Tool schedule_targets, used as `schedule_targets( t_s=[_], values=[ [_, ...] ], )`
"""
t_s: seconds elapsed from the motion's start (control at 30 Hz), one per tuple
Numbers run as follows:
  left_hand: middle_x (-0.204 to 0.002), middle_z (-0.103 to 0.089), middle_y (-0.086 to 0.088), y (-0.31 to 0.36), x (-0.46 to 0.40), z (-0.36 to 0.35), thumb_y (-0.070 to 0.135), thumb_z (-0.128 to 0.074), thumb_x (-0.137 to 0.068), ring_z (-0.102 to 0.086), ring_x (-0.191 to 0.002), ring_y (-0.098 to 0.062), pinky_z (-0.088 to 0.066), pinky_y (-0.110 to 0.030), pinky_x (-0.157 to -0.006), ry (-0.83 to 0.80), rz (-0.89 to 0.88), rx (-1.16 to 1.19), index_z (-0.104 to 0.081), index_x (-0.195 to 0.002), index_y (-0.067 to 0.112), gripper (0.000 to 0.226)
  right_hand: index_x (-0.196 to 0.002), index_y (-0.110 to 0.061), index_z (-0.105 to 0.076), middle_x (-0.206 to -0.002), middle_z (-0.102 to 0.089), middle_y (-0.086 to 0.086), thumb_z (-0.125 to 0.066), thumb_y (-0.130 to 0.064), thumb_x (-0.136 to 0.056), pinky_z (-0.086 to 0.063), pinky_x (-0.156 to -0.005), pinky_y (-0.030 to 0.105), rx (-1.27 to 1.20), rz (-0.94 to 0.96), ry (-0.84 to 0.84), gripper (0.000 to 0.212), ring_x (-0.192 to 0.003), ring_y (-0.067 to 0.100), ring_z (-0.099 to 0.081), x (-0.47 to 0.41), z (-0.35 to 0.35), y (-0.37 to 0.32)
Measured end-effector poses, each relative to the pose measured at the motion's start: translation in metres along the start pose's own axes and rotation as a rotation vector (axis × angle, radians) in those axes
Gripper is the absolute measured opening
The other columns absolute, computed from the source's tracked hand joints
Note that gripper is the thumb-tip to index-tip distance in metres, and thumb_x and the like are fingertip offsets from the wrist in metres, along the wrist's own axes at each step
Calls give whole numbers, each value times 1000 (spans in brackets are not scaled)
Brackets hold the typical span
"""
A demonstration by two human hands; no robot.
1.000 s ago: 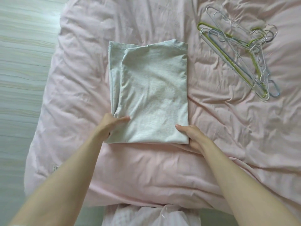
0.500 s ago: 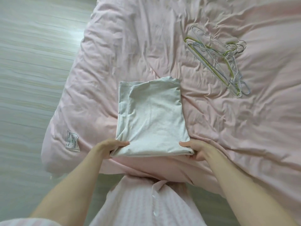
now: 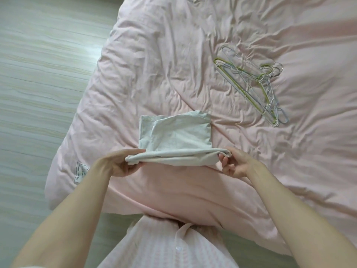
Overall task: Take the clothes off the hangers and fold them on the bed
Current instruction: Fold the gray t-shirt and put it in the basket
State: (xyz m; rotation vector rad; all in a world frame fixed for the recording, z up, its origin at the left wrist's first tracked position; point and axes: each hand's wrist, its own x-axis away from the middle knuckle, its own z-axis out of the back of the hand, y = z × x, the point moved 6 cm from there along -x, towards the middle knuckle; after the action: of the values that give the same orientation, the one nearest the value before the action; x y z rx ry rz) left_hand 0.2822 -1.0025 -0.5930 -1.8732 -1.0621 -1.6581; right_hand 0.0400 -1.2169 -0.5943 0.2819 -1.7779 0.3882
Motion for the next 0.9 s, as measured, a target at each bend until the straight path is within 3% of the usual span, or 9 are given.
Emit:
schedule_targets(
  t_s=[0.1, 0.23, 0.33, 0.43, 0.5, 0.57, 0.67, 0.77, 0.9],
  values=[
    [-65, -66, -5, 34, -10, -10, 16, -64, -83, -67, -54, -12, -52, -17, -44, -24, -7, 81, -68, -70, 3, 19, -69, -16, -52, -45, -57, -5, -44, -16, -91, -21, -29, 8, -57, 51, 11, 23, -31, 1, -49, -10, -10, -35],
    [-76, -71, -2, 80, -32, -15, 29, -53, -92, -70, -65, -15, -55, -18, -51, -48, 1, 86, -62, -89, 9, 23, -75, -15, -56, -56, -65, -2, -49, -20, -89, -23, -36, 9, -119, 99, 68, 16, -39, 6, -57, -26, -25, -76],
    [-95, -69, -7, 108, -53, -7, 49, -54, -89, -69, -79, -21, -57, -25, -54, -5, -58, 130, -58, -101, 6, 45, -85, -11, -52, -71, -67, 3, -48, -28, -93, -32, -37, 13, -37, 230, 187, 19, -53, 13, -62, -48, -27, -106],
    [-108, -59, -7, 122, -77, 20, 57, -51, -89, -62, -88, -22, -53, -32, -69, 303, -222, -54, -53, -114, 8, 55, -89, -14, -56, -87, -67, 4, -53, -32, -90, -47, -62, 27, 301, 446, 494, 19, -75, 20, -62, -75, -12, -129],
    [-97, -58, -4, 112, -91, 32, 57, -56, -85, -58, -72, -17, -49, -31, -64, 408, -226, -209, -54, -115, 9, 57, -96, -12, -59, -104, -65, 3, -60, -34, -87, -45, -85, 34, 513, 477, 615, 24, -97, 23, -60, -91, -5, -127],
    [-81, -57, -2, 92, -103, 32, 59, -61, -80, -52, -54, -14, -45, -28, -59, 353, -157, -298, -59, -106, 8, 57, -109, -4, -58, -112, -63, 7, -64, -35, -86, -45, -90, 33, 563, 443, 552, 39, -106, 24, -59, -109, -5, -114],
    [-89, -66, -2, 83, -113, 20, 59, -63, -78, -63, -71, -17, -47, -27, -64, 292, -181, -310, -63, -105, 9, 56, -124, -5, -53, -121, -61, 7, -68, -39, -82, -46, -98, 39, 537, 393, 458, 56, -111, 23, -59, -123, -13, -95],
    [-101, -70, 1, 93, -120, 8, 57, -65, -77, -68, -86, -13, -50, -24, -63, 239, -228, -246, -63, -109, 15, 54, -118, -9, -59, -114, -66, 4, -73, -37, -78, -48, -97, 40, 527, 425, 411, 50, -106, 20, -62, -136, -14, -92],
    [-105, -67, 8, 91, -129, -9, 48, -70, -79, -64, -93, -9, -48, -22, -69, 175, -260, -307, -61, -110, 25, 40, -110, -12, -60, -106, -67, 2, -74, -34, -78, -51, -92, 36, 385, 430, 365, 41, -97, 17, -65, -140, -14, -90]
  ],
)
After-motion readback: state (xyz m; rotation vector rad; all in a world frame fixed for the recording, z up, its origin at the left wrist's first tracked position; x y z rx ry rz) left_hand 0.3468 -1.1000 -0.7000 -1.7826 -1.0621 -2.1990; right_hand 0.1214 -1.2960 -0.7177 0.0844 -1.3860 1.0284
